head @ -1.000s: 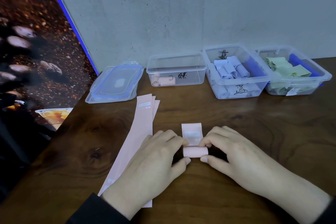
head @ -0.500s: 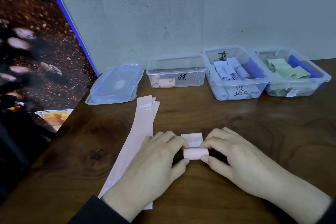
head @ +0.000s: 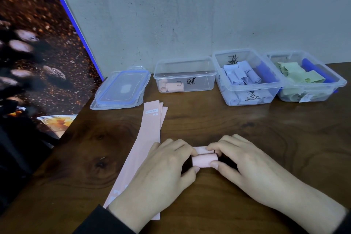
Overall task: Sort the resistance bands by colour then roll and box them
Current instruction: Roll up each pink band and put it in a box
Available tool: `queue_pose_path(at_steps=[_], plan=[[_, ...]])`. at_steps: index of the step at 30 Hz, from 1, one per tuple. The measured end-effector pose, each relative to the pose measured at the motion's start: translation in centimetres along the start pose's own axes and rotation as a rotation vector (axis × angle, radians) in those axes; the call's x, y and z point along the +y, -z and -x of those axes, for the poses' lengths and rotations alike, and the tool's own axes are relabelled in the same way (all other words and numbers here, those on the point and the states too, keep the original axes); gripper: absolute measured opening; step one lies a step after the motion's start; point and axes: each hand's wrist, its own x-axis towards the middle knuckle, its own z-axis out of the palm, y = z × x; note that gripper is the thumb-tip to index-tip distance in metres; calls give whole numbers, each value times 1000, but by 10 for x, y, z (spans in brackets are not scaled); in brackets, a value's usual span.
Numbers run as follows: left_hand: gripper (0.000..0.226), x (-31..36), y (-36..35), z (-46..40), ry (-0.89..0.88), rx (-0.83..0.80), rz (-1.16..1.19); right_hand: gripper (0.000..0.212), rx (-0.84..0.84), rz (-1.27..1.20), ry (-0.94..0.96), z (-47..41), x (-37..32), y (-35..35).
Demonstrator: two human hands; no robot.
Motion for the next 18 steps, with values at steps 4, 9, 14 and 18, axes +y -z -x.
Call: queue_pose_path(at_steps=[4, 9, 14, 18], plan=[[28, 0, -1, 0, 9, 15, 14, 25, 12, -9, -17, -1, -2, 1], [25, -1, -3, -3, 27, 37, -6, 20, 69, -21, -34, -4, -3, -2], [28, 1, -4, -3, 18, 72, 2, 14, 108, -26, -40, -7, -5, -4], [24, 1, -6, -6, 15, 86, -55, 21, 169, -27, -53, -13, -1, -8]])
